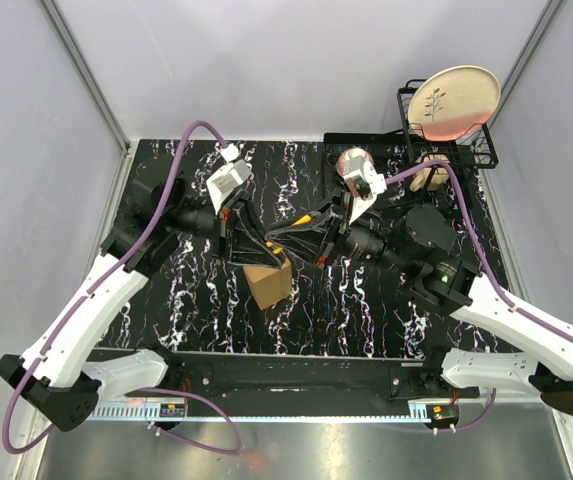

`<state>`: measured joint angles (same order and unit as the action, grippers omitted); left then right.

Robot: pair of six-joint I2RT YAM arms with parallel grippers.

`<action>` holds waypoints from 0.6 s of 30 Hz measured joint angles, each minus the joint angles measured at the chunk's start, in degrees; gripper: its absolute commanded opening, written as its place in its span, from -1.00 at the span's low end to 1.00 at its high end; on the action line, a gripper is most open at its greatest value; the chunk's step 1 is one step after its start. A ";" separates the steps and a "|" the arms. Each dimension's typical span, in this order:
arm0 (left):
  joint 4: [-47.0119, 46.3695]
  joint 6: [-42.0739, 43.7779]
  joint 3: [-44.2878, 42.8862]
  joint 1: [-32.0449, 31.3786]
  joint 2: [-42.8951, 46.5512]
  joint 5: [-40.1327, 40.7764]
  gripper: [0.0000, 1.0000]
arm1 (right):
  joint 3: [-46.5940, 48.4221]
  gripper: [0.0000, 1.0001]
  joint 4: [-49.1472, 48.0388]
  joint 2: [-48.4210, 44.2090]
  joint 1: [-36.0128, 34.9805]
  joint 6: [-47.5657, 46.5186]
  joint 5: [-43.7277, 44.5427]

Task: Unpack the express box
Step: Adjust the knife, then pick up the express box from the center of the board.

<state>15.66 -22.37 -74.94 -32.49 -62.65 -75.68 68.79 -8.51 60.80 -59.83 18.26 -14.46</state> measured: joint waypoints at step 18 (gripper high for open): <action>40.17 32.04 -17.29 0.50 -6.75 25.22 0.98 | -5.55 -1.00 14.05 -13.18 0.00 -10.27 18.40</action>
<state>55.83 9.67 -92.23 -31.99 -69.41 -50.46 63.24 5.54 47.62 -59.83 7.99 3.95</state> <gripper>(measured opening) 0.984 0.240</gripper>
